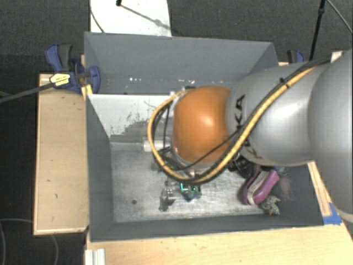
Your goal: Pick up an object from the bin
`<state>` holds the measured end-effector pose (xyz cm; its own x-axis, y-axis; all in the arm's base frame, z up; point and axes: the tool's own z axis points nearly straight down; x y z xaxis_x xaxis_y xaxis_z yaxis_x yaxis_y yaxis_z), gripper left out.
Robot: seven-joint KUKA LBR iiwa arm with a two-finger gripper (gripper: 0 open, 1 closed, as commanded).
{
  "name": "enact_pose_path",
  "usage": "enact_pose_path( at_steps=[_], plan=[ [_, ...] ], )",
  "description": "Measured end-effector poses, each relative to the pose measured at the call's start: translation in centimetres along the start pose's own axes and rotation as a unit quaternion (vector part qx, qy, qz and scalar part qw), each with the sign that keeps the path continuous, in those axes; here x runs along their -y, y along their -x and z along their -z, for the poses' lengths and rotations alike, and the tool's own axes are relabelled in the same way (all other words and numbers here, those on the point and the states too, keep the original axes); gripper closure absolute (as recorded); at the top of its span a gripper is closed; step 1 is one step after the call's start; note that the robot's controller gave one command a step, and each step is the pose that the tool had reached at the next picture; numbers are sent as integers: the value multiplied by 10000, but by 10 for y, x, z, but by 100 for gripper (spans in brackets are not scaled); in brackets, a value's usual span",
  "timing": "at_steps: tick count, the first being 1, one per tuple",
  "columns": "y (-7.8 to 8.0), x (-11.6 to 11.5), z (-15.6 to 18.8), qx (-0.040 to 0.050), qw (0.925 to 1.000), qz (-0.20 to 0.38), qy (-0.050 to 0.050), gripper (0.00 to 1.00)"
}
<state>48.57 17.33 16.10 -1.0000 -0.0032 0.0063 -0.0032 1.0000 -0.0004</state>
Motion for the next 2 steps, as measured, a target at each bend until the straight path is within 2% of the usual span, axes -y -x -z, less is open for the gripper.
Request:
enact_pose_path(
  at_steps=[1, 2],
  plan=[
    [20, 77, -18, 31, 9997, 254, -17, 0],
    [31, 106, -90, 58, 9973, 738, 12, 0]
  ],
)
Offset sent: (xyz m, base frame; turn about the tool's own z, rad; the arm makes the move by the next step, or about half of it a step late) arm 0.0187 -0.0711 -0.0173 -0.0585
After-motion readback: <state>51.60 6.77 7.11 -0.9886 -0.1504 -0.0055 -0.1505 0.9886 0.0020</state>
